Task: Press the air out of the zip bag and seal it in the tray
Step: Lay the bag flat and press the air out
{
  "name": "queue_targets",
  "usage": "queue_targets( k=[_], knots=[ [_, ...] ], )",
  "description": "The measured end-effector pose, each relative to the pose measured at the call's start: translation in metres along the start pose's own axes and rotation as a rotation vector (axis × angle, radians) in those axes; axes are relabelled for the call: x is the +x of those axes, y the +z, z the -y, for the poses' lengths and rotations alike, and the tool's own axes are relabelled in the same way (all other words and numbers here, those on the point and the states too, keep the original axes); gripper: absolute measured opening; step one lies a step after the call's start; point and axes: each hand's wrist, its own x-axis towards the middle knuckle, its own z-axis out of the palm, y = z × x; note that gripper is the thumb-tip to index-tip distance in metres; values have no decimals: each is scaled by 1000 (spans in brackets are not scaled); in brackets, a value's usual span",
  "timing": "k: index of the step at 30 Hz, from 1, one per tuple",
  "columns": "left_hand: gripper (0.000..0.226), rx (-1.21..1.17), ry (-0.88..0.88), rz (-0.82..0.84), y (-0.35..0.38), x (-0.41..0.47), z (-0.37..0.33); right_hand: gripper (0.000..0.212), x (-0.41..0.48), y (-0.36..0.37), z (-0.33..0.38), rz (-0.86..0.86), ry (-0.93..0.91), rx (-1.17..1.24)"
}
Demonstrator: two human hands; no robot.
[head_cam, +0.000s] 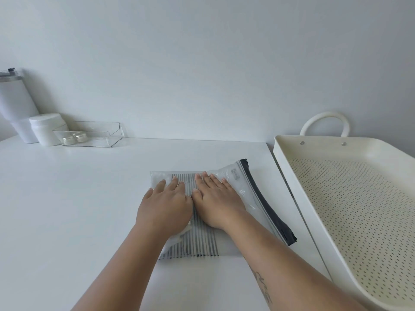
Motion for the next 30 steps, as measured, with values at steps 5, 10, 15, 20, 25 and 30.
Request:
queue_targets(
  k=[5,10,15,20,25,30],
  knots=[
    [51,-56,-27,51,-9,-1,-6,57,-3,-14,-1,15,4,260],
    [55,-50,-51,37,-25,5,-7,55,1,-40,-11,-77,13,277],
    [61,-62,-7,89,-21,12,-20,59,-1,-27,-25,39,89,9],
    [59,-26,16,36,-4,13,-18,61,-1,-10,-34,-28,98,34],
    [59,6,21,49,-2,13,-17,61,0,-10,-36,-20,93,47],
    [59,103,29,44,1,15,-18,61,2,-7,-36,-25,92,6]
  ],
)
